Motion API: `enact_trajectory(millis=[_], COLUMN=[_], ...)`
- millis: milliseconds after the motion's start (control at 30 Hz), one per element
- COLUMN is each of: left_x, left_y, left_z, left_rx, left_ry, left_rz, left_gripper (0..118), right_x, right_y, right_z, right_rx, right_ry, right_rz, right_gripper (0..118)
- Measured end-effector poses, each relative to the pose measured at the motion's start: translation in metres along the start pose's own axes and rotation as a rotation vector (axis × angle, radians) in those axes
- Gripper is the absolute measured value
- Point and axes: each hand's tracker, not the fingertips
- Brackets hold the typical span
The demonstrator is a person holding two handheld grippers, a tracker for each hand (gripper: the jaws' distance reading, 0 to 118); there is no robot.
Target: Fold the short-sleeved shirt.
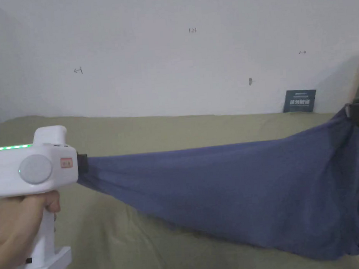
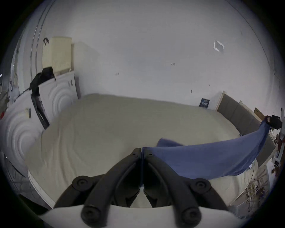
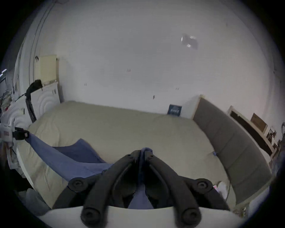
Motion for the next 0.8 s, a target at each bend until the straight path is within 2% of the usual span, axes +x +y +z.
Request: enact_trajectory(millis=[100, 167, 367, 800], left_x=[0.014, 0.02, 0.029, 0.036], left_y=[0.034, 0.054, 0.105, 0.185], left_z=[0.012, 0.019, 0.027, 0.013], left_rx=[0.061, 0.077, 0.126, 0.189], left_ry=[0.035, 0.034, 0.084, 0.172], left_rz=[-0.057, -0.047, -0.076, -0.071], left_gripper=[3, 3, 3, 3], right_x=[0.002, 0.003, 0.005, -0.008], right_y=[0.021, 0.034, 0.072, 0.141], right_z=[0.018, 0.023, 0.018, -0.06], right_rx=[0.042, 0.067, 0.117, 0.142], right_ry=[-0.017, -0.03, -0.056, -0.089], right_rz=[0.016, 0.012, -0.033, -0.057], right_gripper=[9, 9, 9, 9])
